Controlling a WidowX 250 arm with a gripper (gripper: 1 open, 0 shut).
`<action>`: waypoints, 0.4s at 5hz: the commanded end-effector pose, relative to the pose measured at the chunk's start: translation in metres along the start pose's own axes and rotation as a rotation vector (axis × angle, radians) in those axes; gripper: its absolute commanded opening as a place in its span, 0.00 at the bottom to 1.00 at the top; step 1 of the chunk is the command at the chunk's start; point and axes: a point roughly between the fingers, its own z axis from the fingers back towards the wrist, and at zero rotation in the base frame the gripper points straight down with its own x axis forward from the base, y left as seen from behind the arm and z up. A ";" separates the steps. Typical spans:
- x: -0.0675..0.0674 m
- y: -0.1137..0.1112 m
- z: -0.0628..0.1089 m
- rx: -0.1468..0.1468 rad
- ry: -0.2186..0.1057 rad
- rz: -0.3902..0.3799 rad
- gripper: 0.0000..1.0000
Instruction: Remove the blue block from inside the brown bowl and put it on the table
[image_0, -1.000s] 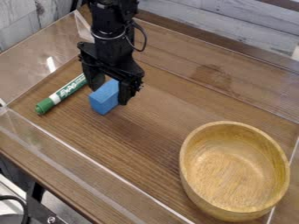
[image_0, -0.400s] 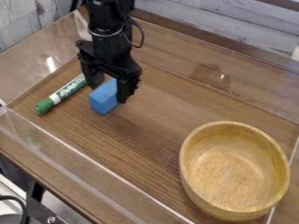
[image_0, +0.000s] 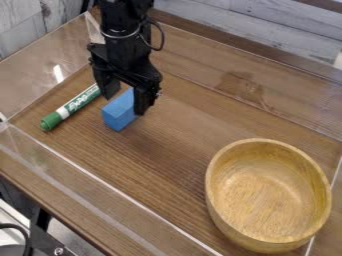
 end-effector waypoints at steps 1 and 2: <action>0.011 0.007 0.015 0.012 -0.061 0.002 1.00; 0.011 0.008 0.015 0.007 -0.061 -0.004 1.00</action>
